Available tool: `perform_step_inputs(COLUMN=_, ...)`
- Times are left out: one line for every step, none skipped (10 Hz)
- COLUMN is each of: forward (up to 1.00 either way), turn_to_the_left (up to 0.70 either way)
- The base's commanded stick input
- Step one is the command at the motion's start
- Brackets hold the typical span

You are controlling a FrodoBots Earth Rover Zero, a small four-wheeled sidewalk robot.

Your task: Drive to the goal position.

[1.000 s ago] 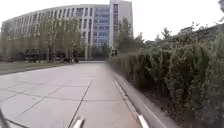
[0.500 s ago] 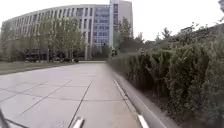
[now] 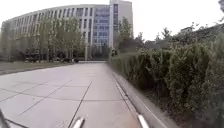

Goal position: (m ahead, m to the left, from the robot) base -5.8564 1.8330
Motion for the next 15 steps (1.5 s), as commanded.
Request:
perform_step_inputs(forward=0.0, turn_to_the_left=0.0)
perform_step_inputs(forward=0.0, turn_to_the_left=0.0)
perform_step_inputs(forward=0.0, turn_to_the_left=0.0)
perform_step_inputs(forward=0.0, turn_to_the_left=0.0)
perform_step_inputs(forward=0.0, turn_to_the_left=0.0)
perform_step_inputs(forward=0.02, turn_to_the_left=0.0)
perform_step_inputs(forward=0.04, turn_to_the_left=0.0)
perform_step_inputs(forward=0.04, turn_to_the_left=0.0)
perform_step_inputs(forward=0.04, turn_to_the_left=0.0)
perform_step_inputs(forward=0.03, turn_to_the_left=0.0)
perform_step_inputs(forward=0.0, turn_to_the_left=0.0)
perform_step_inputs(forward=0.0, turn_to_the_left=0.0)
perform_step_inputs(forward=0.02, turn_to_the_left=0.0)
perform_step_inputs(forward=0.04, turn_to_the_left=0.0)
perform_step_inputs(forward=0.02, turn_to_the_left=0.0)
